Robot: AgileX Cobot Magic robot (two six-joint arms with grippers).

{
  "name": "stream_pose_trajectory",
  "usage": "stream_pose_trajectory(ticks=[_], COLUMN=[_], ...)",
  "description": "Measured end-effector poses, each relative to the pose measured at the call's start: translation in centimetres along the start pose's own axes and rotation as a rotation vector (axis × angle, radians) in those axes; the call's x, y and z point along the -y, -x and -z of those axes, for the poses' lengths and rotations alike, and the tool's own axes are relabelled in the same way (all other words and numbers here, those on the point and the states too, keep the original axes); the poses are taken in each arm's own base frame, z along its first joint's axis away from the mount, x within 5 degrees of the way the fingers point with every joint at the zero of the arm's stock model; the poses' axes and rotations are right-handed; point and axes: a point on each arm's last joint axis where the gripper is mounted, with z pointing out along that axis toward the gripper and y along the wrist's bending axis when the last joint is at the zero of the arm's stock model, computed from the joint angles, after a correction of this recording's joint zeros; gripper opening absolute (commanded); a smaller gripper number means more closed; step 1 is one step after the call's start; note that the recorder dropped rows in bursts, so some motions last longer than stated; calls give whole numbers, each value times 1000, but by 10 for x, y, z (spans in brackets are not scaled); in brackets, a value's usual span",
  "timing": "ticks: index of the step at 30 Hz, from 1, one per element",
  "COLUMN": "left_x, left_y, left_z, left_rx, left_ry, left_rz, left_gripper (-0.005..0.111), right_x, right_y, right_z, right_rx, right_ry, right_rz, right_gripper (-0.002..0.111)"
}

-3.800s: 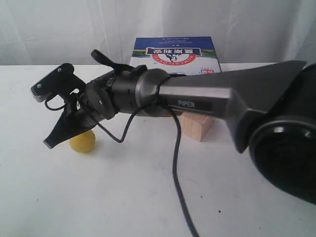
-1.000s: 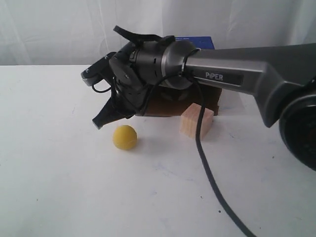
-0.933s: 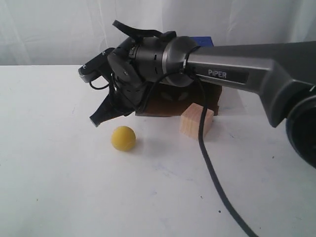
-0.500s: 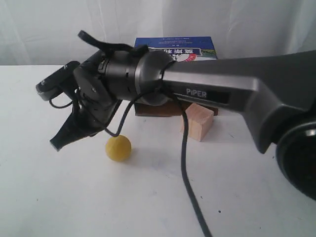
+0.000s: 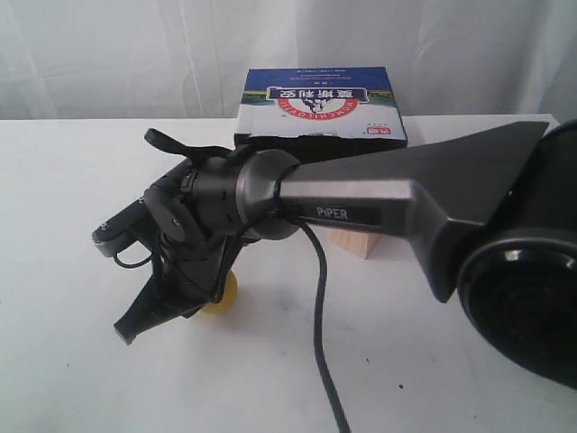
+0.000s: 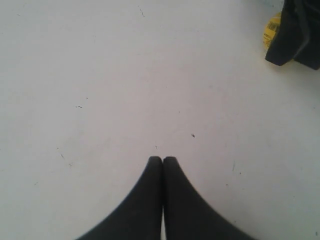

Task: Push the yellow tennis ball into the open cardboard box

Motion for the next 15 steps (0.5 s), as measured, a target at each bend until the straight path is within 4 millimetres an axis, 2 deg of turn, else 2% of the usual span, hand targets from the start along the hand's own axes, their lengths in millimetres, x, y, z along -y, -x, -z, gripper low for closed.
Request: stream_pose_trajectory(ticks=[3, 5, 6, 7, 8, 9, 10, 12, 13, 15], left_x=[0, 0, 0, 0, 0, 0, 0, 0, 0, 0], left_y=[0, 0, 0, 0, 0, 0, 0, 0, 0, 0], left_z=[0, 0, 0, 0, 0, 0, 0, 0, 0, 0], left_rx=[0, 0, 0, 0, 0, 0, 0, 0, 0, 0], left_ry=[0, 0, 0, 0, 0, 0, 0, 1, 1, 1], left_rz=[0, 0, 0, 0, 0, 0, 0, -2, -2, -2], left_gripper=[0, 0, 0, 0, 0, 0, 0, 0, 0, 0], right_x=[2, 25, 51, 86, 117, 133, 133, 121, 114, 100], right_y=[1, 6, 14, 25, 32, 35, 37, 36, 34, 30], right_z=[4, 18, 34, 58, 89, 127, 164, 196, 202, 186], right_rx=[13, 48, 67, 64, 87, 146, 218, 289, 303, 266], right_ry=[-24, -143, -281, -426, -531, -597, -631, -629, -608, -548], right_rz=[25, 90, 154, 142, 75, 37, 32, 33, 33, 47], right_gripper=[0, 0, 0, 0, 0, 0, 0, 0, 0, 0])
